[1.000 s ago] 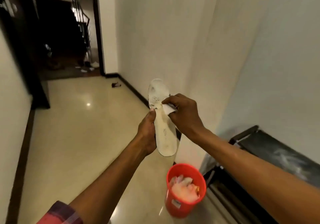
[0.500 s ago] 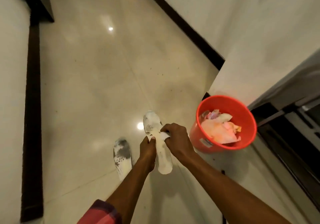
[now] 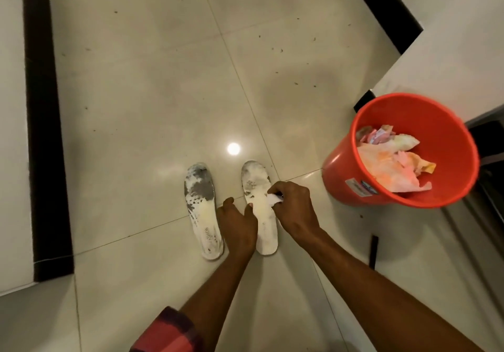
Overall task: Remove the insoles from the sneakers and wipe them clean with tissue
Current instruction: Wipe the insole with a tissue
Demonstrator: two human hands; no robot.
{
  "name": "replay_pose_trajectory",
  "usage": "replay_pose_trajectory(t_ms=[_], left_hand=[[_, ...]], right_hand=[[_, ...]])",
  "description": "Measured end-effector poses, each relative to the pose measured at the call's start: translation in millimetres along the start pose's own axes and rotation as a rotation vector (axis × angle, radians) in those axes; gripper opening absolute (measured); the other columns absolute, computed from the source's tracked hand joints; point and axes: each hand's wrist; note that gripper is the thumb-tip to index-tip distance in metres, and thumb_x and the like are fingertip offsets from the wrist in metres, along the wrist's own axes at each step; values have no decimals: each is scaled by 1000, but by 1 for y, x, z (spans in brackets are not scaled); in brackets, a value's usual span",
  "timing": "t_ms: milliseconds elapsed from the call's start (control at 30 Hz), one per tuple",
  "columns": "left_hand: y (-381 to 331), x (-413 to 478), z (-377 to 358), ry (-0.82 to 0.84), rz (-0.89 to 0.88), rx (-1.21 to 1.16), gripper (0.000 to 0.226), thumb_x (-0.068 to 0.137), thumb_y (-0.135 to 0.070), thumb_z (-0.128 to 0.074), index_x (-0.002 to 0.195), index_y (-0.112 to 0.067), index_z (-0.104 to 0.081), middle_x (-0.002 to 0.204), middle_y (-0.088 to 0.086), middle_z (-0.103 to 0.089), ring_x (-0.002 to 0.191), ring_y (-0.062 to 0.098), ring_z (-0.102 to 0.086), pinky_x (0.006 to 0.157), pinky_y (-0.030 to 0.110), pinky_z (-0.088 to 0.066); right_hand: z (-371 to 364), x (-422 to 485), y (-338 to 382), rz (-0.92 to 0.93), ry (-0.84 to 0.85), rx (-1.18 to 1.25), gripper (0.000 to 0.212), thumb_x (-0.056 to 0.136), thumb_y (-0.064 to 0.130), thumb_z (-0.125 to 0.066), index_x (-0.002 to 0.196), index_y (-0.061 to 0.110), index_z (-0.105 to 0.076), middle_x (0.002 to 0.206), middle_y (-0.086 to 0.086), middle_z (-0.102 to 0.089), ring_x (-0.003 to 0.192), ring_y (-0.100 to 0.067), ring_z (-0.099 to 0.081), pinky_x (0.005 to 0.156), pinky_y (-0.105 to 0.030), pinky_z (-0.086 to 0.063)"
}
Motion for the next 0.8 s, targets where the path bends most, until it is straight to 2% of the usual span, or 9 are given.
replay_pose_trajectory(t_ms=[100, 200, 267, 367, 467, 567, 633, 733, 800], left_hand=[[21, 10, 24, -206, 55, 104, 49, 89, -19, -73, 131, -10, -51, 129, 19, -51, 119, 41, -49, 94, 52, -47], [42, 28, 41, -191, 407, 184, 77, 76, -29, -86, 132, -5, -38, 136, 23, -39, 124, 45, -41, 92, 59, -46], [51, 33, 47, -123, 461, 137, 85, 74, -32, -88, 133, 0, -36, 138, 26, -41, 125, 47, -43, 92, 57, -47], [60, 33, 49, 0, 299, 58, 63, 83, -25, -82, 126, 6, -48, 128, 30, -58, 120, 47, -55, 94, 50, -46], [46, 22, 59, 23, 204, -58, 42, 89, -20, -75, 119, 3, -56, 122, 25, -65, 115, 42, -59, 94, 44, -48], [-10, -8, 81, 107, 108, -324, 30, 92, -19, -70, 120, -15, -58, 121, 11, -67, 112, 34, -62, 93, 40, -51], [-58, -31, 106, 232, -11, -497, 29, 93, -22, -71, 119, -25, -60, 118, 2, -71, 110, 27, -67, 94, 46, -56], [-140, -71, 153, 481, -181, -741, 28, 99, -13, -64, 125, -22, -60, 110, 12, -76, 97, 34, -74, 81, 51, -61], [-196, -105, 190, 629, -268, -889, 31, 101, -7, -58, 130, -19, -58, 111, 19, -74, 96, 40, -73, 75, 52, -61]], right_hand=[[0, 4, 10, -4, -4, 20, 27, 77, -7, -66, 95, 12, -75, 89, -1, -72, 79, -11, -63, 70, -25, -55], [-4, -6, 21, 10, 9, 54, 21, 79, -5, -67, 91, 10, -75, 85, 1, -71, 74, -5, -60, 64, -9, -47], [-6, -19, 26, 23, 36, 91, 18, 80, -3, -66, 88, 10, -75, 81, 3, -70, 72, -4, -59, 63, -8, -45], [2, -38, 33, 29, 89, 109, 19, 80, -2, -67, 89, 13, -76, 82, 7, -70, 72, -2, -60, 66, -11, -48], [22, -42, 41, 32, 63, 109, 25, 79, -4, -67, 92, 15, -75, 86, 7, -70, 77, -3, -62, 67, -13, -50], [58, -38, 63, 79, -31, 97, 28, 76, -5, -68, 92, 17, -75, 85, 9, -70, 78, -2, -62, 66, -12, -48], [91, -36, 88, 138, -104, 82, 27, 75, -2, -69, 91, 19, -75, 86, 10, -72, 79, -2, -63, 68, -12, -48], [155, -40, 133, 209, -233, 116, 22, 77, 4, -70, 92, 19, -75, 89, 8, -73, 81, -4, -65, 73, -19, -52], [207, -50, 170, 280, -325, 123, 18, 79, 8, -70, 92, 20, -75, 88, 10, -72, 81, -3, -65, 73, -21, -53]])
Point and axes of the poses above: each hand's wrist, its own x-axis towards the middle knuckle, its own z-axis out of the back of the hand, y = z × x
